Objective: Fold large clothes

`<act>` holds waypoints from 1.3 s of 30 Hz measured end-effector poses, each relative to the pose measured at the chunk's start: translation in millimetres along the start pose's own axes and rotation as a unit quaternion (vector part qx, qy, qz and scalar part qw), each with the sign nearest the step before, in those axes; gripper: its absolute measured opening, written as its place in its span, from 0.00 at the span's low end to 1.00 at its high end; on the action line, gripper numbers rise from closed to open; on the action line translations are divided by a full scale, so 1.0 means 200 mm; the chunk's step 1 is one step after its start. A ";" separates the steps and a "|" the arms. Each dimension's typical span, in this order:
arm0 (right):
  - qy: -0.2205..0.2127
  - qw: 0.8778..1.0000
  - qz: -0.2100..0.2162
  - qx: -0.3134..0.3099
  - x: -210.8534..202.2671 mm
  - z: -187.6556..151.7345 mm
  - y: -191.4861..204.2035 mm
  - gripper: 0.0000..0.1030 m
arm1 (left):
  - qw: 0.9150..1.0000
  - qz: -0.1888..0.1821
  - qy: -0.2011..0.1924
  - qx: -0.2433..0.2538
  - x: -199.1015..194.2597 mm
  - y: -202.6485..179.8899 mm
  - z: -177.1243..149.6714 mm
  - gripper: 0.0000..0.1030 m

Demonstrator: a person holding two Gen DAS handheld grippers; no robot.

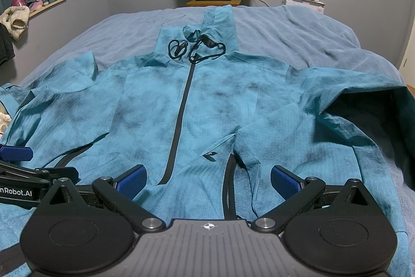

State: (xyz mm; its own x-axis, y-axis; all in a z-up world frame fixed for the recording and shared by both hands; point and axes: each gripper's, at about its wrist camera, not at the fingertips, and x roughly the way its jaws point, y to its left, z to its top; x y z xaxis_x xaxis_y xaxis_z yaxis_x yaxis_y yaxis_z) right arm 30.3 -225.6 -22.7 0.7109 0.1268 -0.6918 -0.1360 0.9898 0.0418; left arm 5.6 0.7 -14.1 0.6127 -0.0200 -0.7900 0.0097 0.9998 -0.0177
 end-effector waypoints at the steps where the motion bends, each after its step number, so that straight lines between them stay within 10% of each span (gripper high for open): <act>1: 0.000 1.000 0.000 0.000 0.00 0.00 0.00 1.00 | 1.000 0.000 0.000 0.000 0.00 0.00 0.00 1.00; 17: -0.058 0.997 0.040 -0.008 -0.11 0.07 -0.02 1.00 | 0.997 -0.040 -0.065 -0.004 -0.12 0.08 0.14 1.00; 22: -0.131 0.990 -0.021 -0.040 -0.24 0.16 -0.05 1.00 | 0.989 -0.030 -0.147 0.021 -0.19 0.10 0.32 1.00; 27: -0.142 0.988 -0.032 -0.042 -0.25 0.24 -0.20 1.00 | 0.990 -0.065 -0.117 0.043 -0.01 0.07 0.52 1.00; 33: -0.080 0.994 0.001 0.080 -0.13 0.26 -0.60 1.00 | 0.994 -0.018 -0.090 0.056 0.37 0.04 0.56 1.00; 39: -0.099 0.966 -0.032 0.235 -0.09 0.10 -1.08 1.00 | 0.996 0.008 -0.056 0.068 0.65 0.07 0.43 1.00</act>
State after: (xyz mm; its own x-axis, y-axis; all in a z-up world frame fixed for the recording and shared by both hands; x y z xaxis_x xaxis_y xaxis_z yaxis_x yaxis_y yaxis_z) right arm 60.8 -440.3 -3.7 0.8317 0.0280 -0.5544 0.2082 0.9101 0.3583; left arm 153.6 12.9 -63.9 0.6974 -0.0104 -0.7166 0.1016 0.9912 0.0846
